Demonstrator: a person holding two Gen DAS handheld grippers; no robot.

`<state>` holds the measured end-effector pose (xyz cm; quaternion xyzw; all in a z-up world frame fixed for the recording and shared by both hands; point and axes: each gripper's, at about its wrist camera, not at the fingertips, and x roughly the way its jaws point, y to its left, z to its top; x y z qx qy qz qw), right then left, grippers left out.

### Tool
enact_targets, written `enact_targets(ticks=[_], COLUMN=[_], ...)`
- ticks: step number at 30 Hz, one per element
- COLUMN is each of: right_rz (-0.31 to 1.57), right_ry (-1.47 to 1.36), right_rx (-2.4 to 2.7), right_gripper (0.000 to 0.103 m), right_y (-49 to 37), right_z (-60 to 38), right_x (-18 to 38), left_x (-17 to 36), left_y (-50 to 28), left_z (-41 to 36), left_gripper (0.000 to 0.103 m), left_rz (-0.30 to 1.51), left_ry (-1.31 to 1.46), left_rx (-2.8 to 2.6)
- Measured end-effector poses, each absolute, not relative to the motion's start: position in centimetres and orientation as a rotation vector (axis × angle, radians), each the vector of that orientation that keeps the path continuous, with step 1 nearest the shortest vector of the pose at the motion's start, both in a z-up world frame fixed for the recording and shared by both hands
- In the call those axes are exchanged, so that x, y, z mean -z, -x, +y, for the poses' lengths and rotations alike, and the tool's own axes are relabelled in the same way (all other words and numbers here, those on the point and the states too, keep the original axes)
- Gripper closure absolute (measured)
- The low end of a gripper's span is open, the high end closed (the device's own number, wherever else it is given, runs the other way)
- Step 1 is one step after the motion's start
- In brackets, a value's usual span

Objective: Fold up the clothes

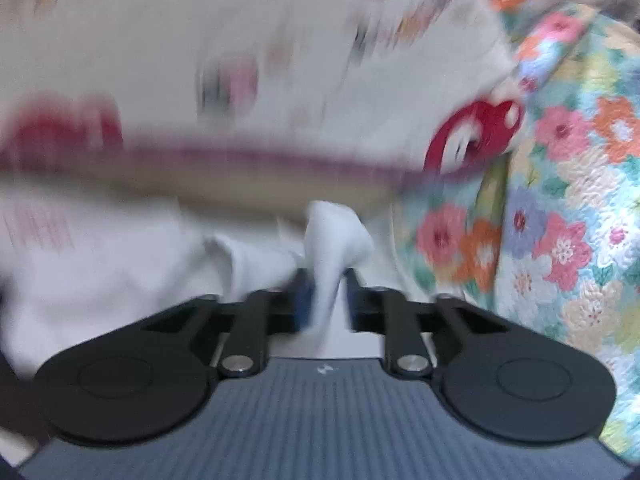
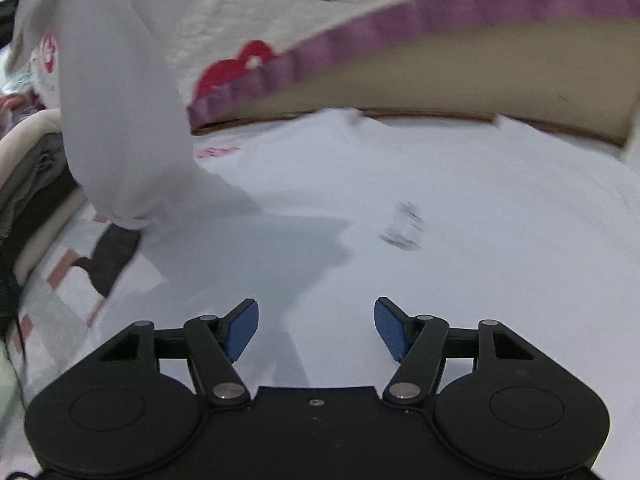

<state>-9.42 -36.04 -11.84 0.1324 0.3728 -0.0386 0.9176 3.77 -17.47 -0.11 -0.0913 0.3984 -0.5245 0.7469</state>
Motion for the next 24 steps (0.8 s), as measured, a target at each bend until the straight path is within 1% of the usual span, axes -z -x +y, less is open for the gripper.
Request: enact_targets(ticks=[1,3,6,7,9,12,16,18,21,24], right_rz=[0.773,0.791,0.799,0.798,0.802,0.799,0.761,0.740,0.672,0.606], right_ry=[-0.242,-0.149,-0.142,-0.157,-0.195,-0.274,-0.422,-0.501,-0.719,-0.916], right_rx=[0.085,0.100,0.086,0.079,0.071,0.065,0.078,0.076,0.060,0.092], right_gripper=[0.034,0.034,0.034,0.034,0.035,0.034,0.033,0.033,0.031,0.031], right_y=[10.1,11.1,12.5,12.9,13.5,14.0,14.9,15.2,15.9,16.3], right_z=[-36.1,-35.8,-35.9,-36.1,-36.6,-36.9,-36.9,-36.8,-37.6,-38.7], right_x=[12.2,12.8,13.3,13.2,13.1,13.2,13.6,13.8,14.7,15.7], left_x=[2.1,5.5,8.3,8.6,8.8,8.6,8.6,8.5,8.0,8.1], left_y=[-2.7,-0.5,1.1,1.0,0.5,-0.9,-2.8,-3.1,-2.7,-2.8], left_z=[-18.8,-20.2,-19.7,-19.0,-17.1,-13.7,-9.7,-8.0,-6.6,-5.6], left_gripper=[0.072,0.072,0.070,0.069,0.062,0.058,0.058,0.061,0.060,0.059], left_rz=[0.938,1.004,1.013,0.999,0.960,0.881,0.826,0.791,0.699,0.736], left_ry=[0.170,0.062,-0.050,-0.065,-0.089,-0.127,-0.170,-0.201,-0.261,-0.194], left_rx=[1.166,1.161,1.150,1.141,1.112,1.036,0.905,0.830,0.743,0.736])
